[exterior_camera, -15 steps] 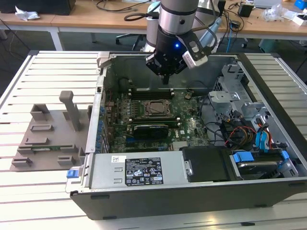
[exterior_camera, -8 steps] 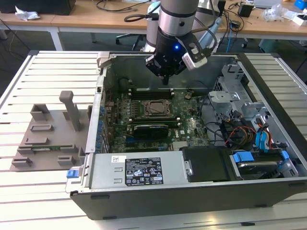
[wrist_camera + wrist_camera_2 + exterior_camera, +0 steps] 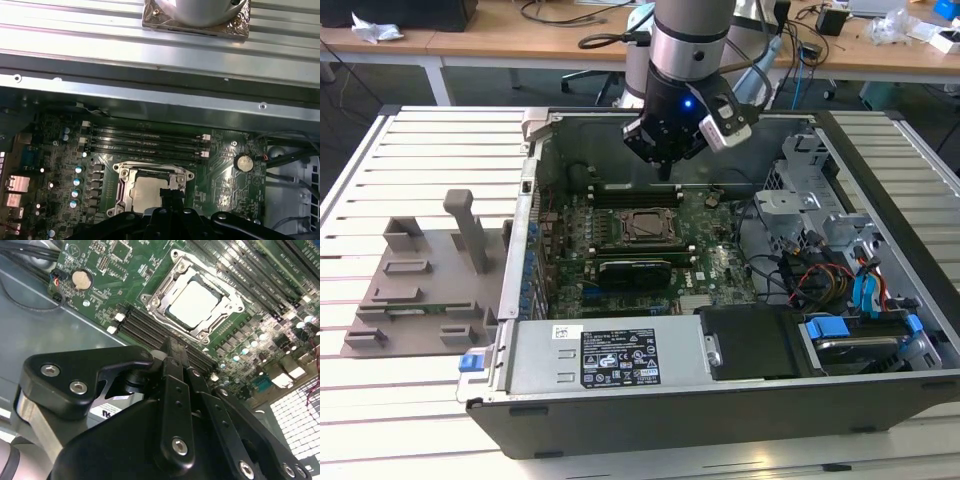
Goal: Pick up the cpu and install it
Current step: 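Install the second cpu locking lever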
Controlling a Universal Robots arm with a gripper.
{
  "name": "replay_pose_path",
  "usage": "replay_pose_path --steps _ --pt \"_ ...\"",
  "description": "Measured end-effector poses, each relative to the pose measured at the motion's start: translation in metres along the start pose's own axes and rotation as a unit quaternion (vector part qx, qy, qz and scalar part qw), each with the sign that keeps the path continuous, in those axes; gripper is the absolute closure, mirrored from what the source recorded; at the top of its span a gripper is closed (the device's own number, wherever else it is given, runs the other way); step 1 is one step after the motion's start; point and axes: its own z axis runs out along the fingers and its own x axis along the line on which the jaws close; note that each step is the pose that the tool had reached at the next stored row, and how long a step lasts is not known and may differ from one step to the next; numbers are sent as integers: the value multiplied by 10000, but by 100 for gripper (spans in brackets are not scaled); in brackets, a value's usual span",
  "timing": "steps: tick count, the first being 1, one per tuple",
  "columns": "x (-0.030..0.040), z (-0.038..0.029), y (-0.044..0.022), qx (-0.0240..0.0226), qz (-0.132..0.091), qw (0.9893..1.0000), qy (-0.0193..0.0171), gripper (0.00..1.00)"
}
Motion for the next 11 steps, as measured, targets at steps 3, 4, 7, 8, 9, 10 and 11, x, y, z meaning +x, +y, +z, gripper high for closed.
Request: replay_pose_path --steps 3,4,7,8,9,10,11 --pt "18 -5 -71 -1 0 10000 -1 89" --pt "22 -6 -88 0 0 10000 0 89" --pt "28 2 -111 0 0 10000 -1 89" --pt "30 4 -115 0 1 10000 0 89" --pt "32 6 -122 0 1 10000 -1 89" --pt "34 8 -129 0 0 10000 -1 89" --pt "35 12 -137 0 0 10000 -1 89"
